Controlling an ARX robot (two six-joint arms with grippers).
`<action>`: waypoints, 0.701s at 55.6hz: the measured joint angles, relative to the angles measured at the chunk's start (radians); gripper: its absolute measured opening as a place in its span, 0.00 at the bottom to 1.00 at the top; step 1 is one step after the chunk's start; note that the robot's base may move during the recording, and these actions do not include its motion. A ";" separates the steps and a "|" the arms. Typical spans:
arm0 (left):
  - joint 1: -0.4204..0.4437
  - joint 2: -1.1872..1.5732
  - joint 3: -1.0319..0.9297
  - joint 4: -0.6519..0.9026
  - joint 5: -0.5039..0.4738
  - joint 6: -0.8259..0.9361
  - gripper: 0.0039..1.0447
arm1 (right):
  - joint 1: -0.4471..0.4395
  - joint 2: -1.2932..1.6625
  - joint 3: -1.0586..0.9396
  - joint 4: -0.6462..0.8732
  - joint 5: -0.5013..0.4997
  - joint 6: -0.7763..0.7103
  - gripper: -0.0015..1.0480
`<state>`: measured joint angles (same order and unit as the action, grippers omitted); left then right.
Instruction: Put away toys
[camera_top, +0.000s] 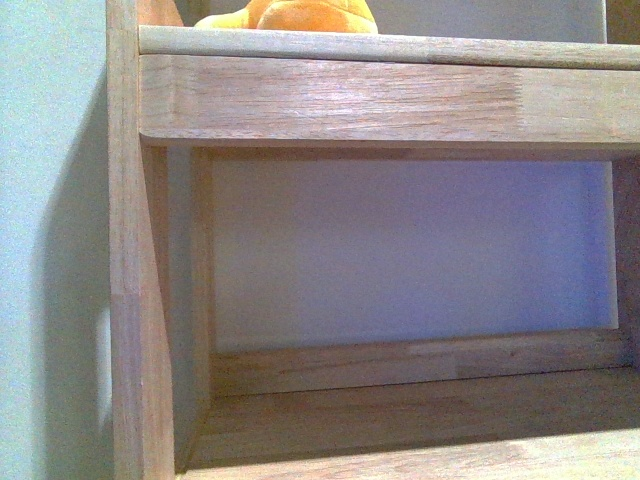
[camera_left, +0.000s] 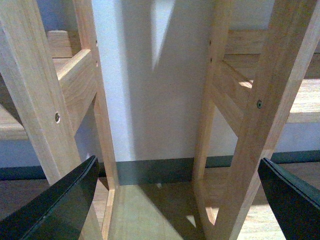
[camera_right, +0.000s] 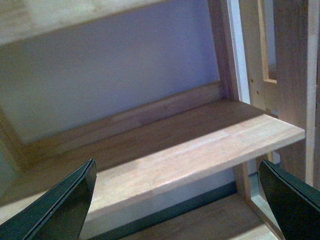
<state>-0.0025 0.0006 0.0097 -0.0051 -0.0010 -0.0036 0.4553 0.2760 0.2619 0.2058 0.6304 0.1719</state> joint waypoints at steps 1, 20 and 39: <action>0.000 0.000 0.000 0.000 0.000 0.000 0.94 | -0.011 -0.010 -0.011 -0.013 -0.003 0.006 0.94; 0.000 0.000 0.000 0.000 0.000 0.000 0.94 | -0.063 -0.045 -0.045 -0.088 -0.024 0.052 0.94; 0.000 0.000 0.000 0.000 0.000 0.000 0.94 | -0.267 -0.123 -0.085 -0.234 -0.454 -0.143 0.51</action>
<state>-0.0025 0.0006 0.0097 -0.0051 -0.0006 -0.0036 0.1883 0.1528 0.1768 -0.0284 0.1761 0.0288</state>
